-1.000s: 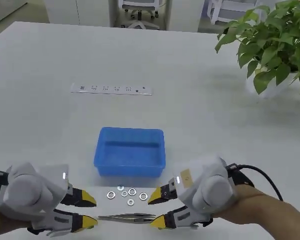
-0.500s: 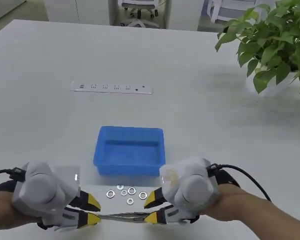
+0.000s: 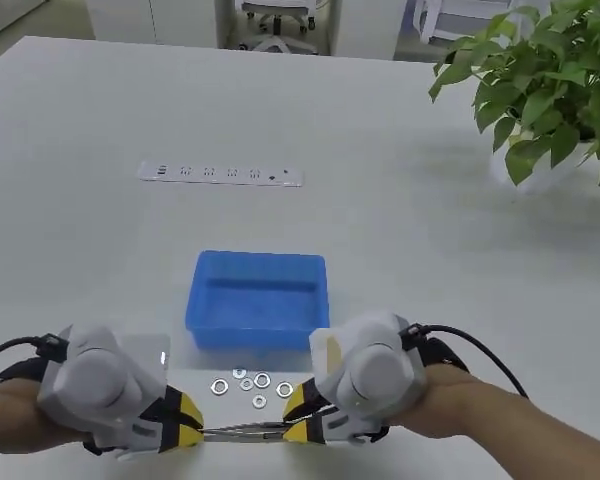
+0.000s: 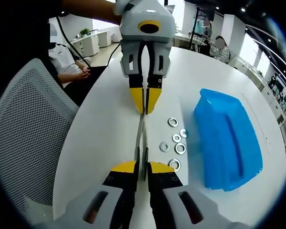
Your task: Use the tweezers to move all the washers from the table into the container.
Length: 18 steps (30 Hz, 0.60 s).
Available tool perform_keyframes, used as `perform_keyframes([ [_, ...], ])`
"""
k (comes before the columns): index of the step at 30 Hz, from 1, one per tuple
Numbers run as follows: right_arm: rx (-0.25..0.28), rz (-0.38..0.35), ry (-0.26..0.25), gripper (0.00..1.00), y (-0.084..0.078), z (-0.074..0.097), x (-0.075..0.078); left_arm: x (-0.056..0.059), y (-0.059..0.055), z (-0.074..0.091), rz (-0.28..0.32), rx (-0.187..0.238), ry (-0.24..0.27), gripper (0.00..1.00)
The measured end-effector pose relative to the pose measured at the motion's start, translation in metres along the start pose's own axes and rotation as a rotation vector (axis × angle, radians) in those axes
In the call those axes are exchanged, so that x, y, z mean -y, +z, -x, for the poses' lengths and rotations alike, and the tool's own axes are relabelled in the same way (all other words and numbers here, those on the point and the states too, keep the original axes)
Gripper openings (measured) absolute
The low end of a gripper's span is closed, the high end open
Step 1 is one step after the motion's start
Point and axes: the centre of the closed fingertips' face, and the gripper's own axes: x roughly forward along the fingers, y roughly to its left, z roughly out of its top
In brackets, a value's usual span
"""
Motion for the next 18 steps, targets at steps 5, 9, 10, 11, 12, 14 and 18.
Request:
perform_keyframes([
  [5,0.002,-0.006,-0.002,0.1,0.0,0.0,0.0,0.0,0.0,0.0,-0.01,0.001,0.0,0.06],
  [9,-0.003,-0.003,-0.003,0.1,0.0,0.0,0.0,0.0,0.001,0.0,-0.026,-0.002,0.002,0.06],
  [10,-0.004,-0.001,-0.004,0.1,0.0,0.0,0.0,0.0,0.001,0.001,-0.026,-0.002,0.002,0.06],
  [11,-0.005,0.0,-0.004,0.1,0.0,0.0,0.0,0.001,0.002,0.002,-0.021,-0.001,0.0,0.06],
  [12,-0.005,0.001,-0.005,0.1,0.0,0.0,0.0,0.001,0.003,0.002,-0.021,-0.003,0.001,0.06],
  [14,-0.002,0.005,-0.011,0.12,0.001,0.0,0.001,0.003,0.004,0.005,-0.028,-0.009,-0.005,0.06],
  [18,-0.004,0.008,0.0,0.13,0.001,0.0,-0.001,0.003,0.009,0.01,-0.041,-0.01,-0.006,0.06],
])
